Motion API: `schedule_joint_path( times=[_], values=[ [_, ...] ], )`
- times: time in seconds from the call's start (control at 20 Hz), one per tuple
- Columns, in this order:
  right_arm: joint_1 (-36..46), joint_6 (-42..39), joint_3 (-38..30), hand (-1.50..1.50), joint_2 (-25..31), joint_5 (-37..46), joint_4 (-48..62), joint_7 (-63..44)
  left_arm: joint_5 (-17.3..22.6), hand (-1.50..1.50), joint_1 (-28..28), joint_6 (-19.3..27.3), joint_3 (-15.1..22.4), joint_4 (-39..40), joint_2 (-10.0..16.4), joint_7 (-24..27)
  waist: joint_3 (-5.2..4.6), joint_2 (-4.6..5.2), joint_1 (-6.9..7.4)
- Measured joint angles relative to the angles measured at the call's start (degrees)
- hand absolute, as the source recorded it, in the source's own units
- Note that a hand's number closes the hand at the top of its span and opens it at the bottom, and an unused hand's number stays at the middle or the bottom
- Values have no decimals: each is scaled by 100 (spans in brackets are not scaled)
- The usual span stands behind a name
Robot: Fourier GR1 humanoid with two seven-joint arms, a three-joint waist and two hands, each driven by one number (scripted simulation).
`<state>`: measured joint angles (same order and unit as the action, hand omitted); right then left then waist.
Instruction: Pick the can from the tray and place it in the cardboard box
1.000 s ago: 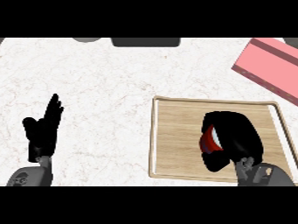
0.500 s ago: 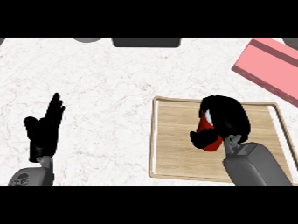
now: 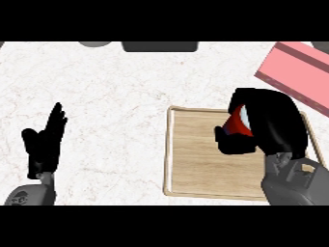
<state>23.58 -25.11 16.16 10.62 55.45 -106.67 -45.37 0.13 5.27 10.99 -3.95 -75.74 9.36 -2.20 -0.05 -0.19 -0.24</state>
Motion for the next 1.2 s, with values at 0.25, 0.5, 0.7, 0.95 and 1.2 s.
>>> schedule_joint_path(
  times=[0.25,0.5,0.7,0.95,1.2],
  values=[
    [573,-588,-702,150,174,-273,-790,-276,-36,0,-93,-1,66,-110,-69,11,1,-3,5],
    [1069,-878,-1398,150,505,-388,-795,-201,-31,0,19,-43,11,49,-69,50,1,8,15],
    [1282,-737,-1922,150,985,-382,-327,253,-29,0,60,-72,-36,83,-51,96,3,18,34],
    [1416,-216,-2506,150,1380,-421,512,940,-99,0,9,-40,12,172,-157,235,3,27,53],
    [1782,373,-2947,150,1729,-500,1784,1723,-174,0,48,15,65,1,-172,29,6,36,87]
  ],
)
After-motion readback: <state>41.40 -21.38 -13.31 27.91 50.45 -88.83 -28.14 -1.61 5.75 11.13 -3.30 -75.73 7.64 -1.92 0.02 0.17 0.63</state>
